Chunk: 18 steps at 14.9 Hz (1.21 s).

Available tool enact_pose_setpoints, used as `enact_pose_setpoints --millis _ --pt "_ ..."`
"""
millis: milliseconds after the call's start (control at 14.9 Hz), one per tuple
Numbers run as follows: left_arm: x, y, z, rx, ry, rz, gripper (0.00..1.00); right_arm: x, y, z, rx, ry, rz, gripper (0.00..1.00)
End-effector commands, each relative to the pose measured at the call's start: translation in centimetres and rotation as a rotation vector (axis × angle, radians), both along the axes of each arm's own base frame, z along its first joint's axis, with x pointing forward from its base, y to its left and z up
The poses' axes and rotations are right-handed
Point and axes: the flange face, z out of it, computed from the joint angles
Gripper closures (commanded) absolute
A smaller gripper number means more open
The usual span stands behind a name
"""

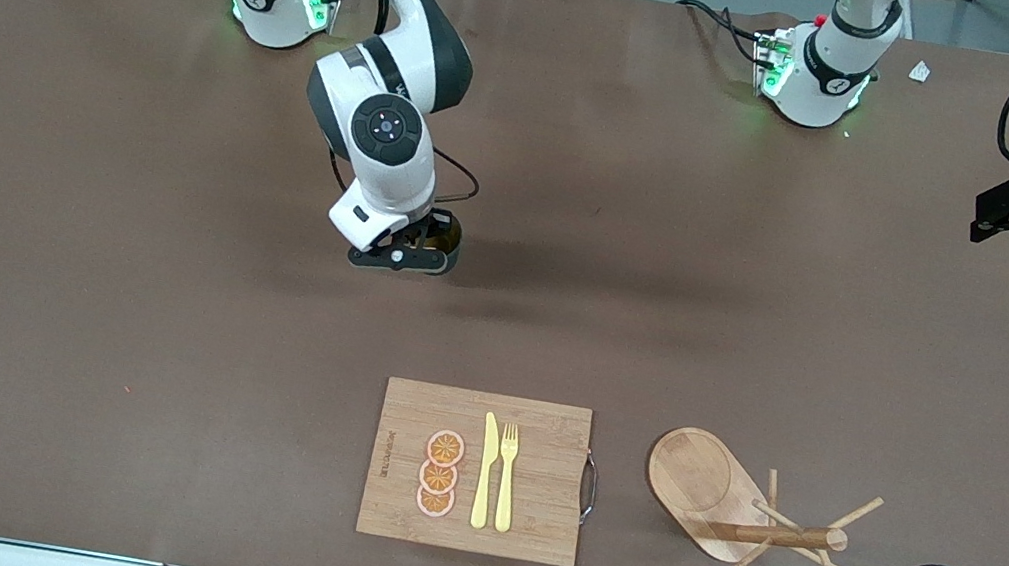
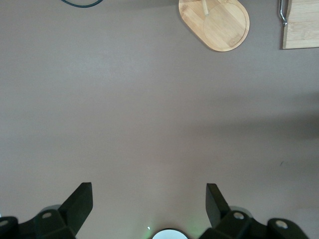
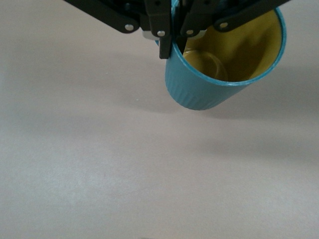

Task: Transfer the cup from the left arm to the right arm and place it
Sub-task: 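Carry the mug sideways with the right gripper and lower it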

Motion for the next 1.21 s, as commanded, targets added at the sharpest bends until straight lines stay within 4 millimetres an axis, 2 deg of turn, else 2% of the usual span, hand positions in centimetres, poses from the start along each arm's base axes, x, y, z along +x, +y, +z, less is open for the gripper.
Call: enact_pose_setpoints --millis 0,67,269,537,806,1007,1074,1141 --pt "-0.5 -0.6 0.6 0.005 -0.003 0.000 0.00 0.5 -7.4 1.6 0.043 -0.017 0.101 1.00" --pt "-0.5 -0.7 0.6 0.004 -0.001 -0.003 0.00 1.1 -10.7 2.0 0.056 -0.017 0.142 1.00" --pt "-0.6 -1.2 0.6 0.004 -0.003 -0.012 0.00 1.2 -18.3 3.4 0.084 -0.014 0.302 1.00" --pt "-0.5 -1.2 0.6 0.004 -0.001 -0.012 0.00 2.2 -26.9 2.1 0.087 0.008 0.510 1.00" --pt "-0.5 -1.6 0.9 0.002 -0.009 -0.022 0.00 1.4 -33.3 -1.3 0.085 -0.036 0.538 1.00" --pt "-0.4 -1.9 0.8 0.005 -0.007 -0.028 0.00 1.3 -38.6 -2.9 0.079 -0.039 0.511 1.00" --pt "-0.4 -2.0 0.8 0.002 -0.009 -0.028 0.00 1.2 -40.0 -2.9 0.072 -0.037 0.499 1.00" --pt "-0.4 -2.0 0.8 0.003 -0.007 -0.028 0.00 1.2 -40.4 -2.8 0.071 -0.036 0.501 1.00"
